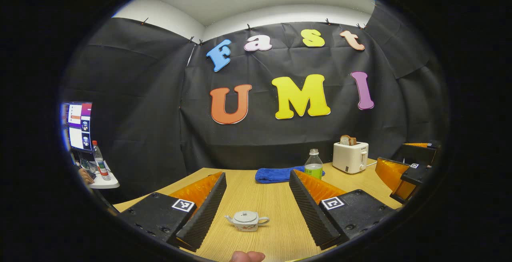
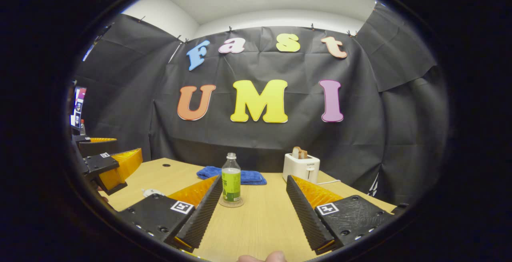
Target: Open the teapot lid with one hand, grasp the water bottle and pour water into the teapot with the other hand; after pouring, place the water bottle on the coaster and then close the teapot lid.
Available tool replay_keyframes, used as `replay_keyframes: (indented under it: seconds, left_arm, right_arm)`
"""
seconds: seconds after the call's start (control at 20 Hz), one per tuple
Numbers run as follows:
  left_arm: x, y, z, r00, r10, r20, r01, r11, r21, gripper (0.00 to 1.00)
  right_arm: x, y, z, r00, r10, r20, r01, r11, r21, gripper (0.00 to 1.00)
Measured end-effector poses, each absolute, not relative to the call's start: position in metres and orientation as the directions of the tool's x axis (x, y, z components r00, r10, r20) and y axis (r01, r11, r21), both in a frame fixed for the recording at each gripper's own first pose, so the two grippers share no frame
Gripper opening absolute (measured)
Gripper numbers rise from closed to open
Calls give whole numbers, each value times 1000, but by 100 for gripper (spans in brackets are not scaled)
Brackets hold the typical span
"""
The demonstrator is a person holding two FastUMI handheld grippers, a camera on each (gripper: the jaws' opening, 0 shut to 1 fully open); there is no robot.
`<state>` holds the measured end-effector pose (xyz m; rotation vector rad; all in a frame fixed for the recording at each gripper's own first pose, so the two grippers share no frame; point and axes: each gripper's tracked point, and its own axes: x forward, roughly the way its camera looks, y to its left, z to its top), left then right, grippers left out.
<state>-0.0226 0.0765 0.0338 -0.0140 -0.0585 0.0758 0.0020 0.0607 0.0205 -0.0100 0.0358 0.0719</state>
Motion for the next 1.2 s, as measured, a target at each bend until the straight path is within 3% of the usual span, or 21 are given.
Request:
replay_keyframes:
  seconds: [0.2, 0.4, 1.0, 1.2]
  left_arm:
    - [-23, 76, 34, 995, 78, 60, -77, 997, -19, 99]
    - [-21, 75, 35, 996, 71, 61, -71, 997, -17, 99]
    - [-25, 76, 38, 995, 75, 73, -74, 997, -21, 99]
    - [-26, 62, 40, 991, 113, 77, -112, 993, -19, 99]
  right_arm:
    - [1, 62, 22, 997, 73, -33, -73, 997, -7, 93]
    - [1, 61, 21, 997, 73, -36, -73, 997, -9, 98]
    - [-1, 61, 23, 997, 76, -31, -76, 997, -17, 93]
    - [-2, 35, 21, 995, 104, -8, -104, 995, -12, 95]
